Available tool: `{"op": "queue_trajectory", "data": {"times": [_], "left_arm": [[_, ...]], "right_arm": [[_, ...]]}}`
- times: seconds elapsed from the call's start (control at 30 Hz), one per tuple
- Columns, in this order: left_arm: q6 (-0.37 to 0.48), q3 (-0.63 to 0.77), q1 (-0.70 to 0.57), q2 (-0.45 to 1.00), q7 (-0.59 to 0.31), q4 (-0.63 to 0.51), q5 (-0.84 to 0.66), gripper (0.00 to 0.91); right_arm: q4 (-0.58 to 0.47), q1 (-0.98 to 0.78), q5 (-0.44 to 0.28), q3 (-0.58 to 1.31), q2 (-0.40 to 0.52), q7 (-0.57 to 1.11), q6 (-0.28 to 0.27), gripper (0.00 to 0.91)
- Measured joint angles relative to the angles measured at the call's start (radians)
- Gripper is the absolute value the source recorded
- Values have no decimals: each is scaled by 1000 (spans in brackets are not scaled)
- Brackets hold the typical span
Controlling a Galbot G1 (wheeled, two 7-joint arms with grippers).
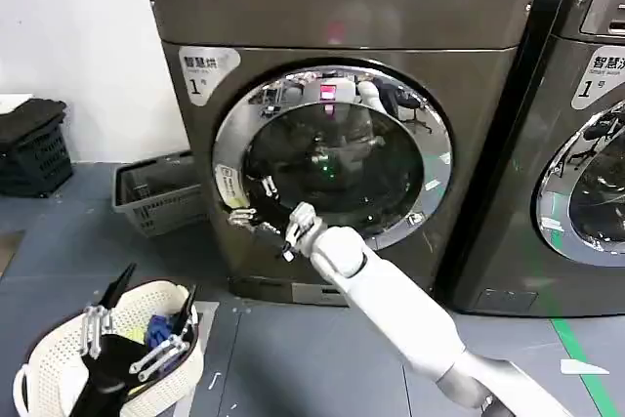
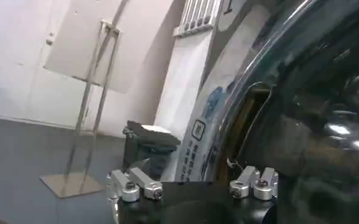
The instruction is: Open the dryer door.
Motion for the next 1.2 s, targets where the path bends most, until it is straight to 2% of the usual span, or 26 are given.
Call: {"op": "queue_trajectory", "data": {"times": [0.27,0.57,1.0,1.2], "left_arm": [[-1,0,-4,2,0,7,0,907],[-1,0,-8,3,1,17,0,907],[0,-8,-17,6,3,29,3,907],[12,-38,-43,21,2,55,-28,907]], "right_arm": [[-17,9,3,-6,-14,-80,25,907],[-10,7,40,-19,-44,-202,92,907],[32,-15,66,-24,-85,-316,128,907],[67,-22,110,-30,-124,-385,147,907]]}}
